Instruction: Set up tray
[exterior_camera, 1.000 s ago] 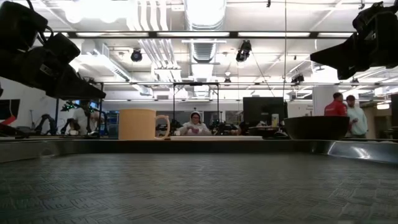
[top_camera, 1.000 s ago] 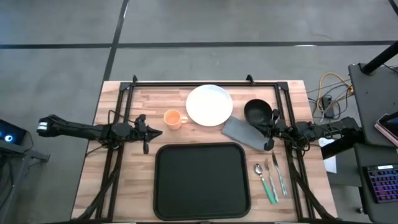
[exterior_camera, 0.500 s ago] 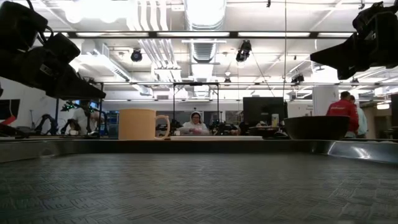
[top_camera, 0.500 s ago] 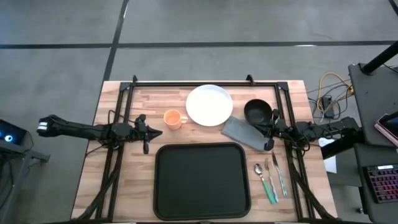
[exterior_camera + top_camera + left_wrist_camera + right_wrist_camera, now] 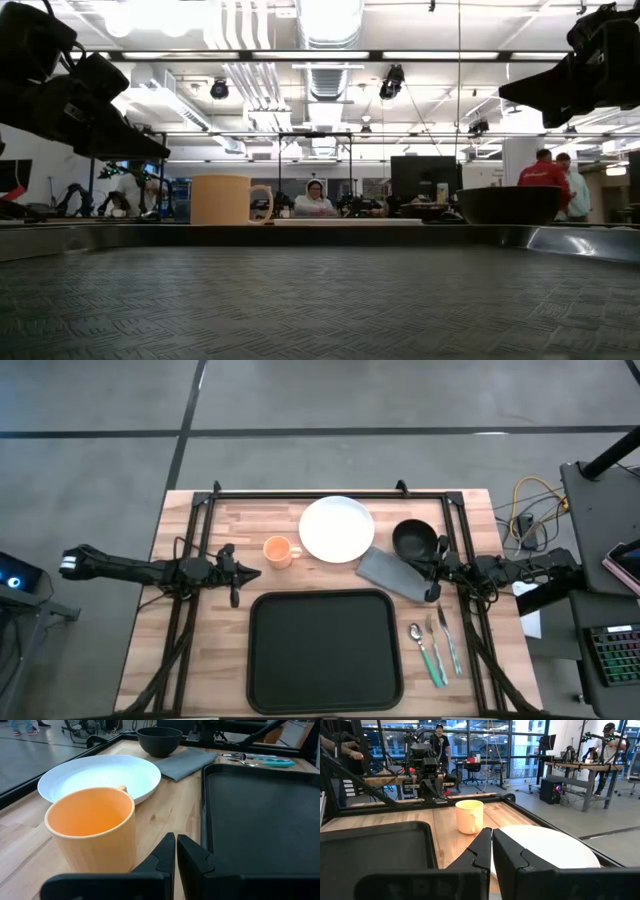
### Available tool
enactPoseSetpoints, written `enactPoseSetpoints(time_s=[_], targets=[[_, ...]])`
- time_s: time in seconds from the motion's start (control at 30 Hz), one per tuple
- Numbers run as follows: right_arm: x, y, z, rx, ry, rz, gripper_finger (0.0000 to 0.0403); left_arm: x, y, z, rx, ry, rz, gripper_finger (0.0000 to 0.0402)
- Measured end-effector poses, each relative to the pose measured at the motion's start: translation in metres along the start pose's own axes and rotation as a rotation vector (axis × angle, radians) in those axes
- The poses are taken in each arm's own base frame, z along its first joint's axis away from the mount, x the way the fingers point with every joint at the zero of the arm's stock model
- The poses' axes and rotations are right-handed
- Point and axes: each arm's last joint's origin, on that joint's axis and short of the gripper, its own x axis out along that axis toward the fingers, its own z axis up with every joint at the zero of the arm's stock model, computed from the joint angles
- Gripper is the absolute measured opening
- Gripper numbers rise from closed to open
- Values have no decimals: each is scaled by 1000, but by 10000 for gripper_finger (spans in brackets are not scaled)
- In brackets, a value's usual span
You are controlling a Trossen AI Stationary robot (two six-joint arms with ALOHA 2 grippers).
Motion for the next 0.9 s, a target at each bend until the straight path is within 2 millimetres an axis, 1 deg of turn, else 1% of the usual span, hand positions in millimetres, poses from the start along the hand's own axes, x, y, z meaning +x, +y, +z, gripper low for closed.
enactPoseSetpoints(time_s=[0.07, 0.27, 0.37, 0.47, 0.57, 0.63, 0.73, 0.9], targets=[[0, 0, 1, 11, -8, 0, 8, 0, 0, 0, 0, 0, 0, 0], [0, 0, 4, 155, -39, 3, 8, 0, 0, 1, -2, -6, 0, 0], [0, 0, 4, 294, -41, 6, 8, 0, 0, 1, -8, -9, 0, 0], [0, 0, 4, 445, -41, 9, 8, 0, 0, 2, -57, -20, -3, 0], [0, 0, 4, 674, -40, 14, 8, 0, -1, 5, -214, -48, -11, 0], [0, 0, 4, 777, -39, 5, 8, 0, 0, 5, -283, -49, -6, 0], [0, 0, 4, 797, -41, -2, 8, 0, 0, 5, -295, -55, -2, 0], [0, -1, 4, 692, -44, -14, 8, -1, -1, 11, -378, -116, -24, 0]])
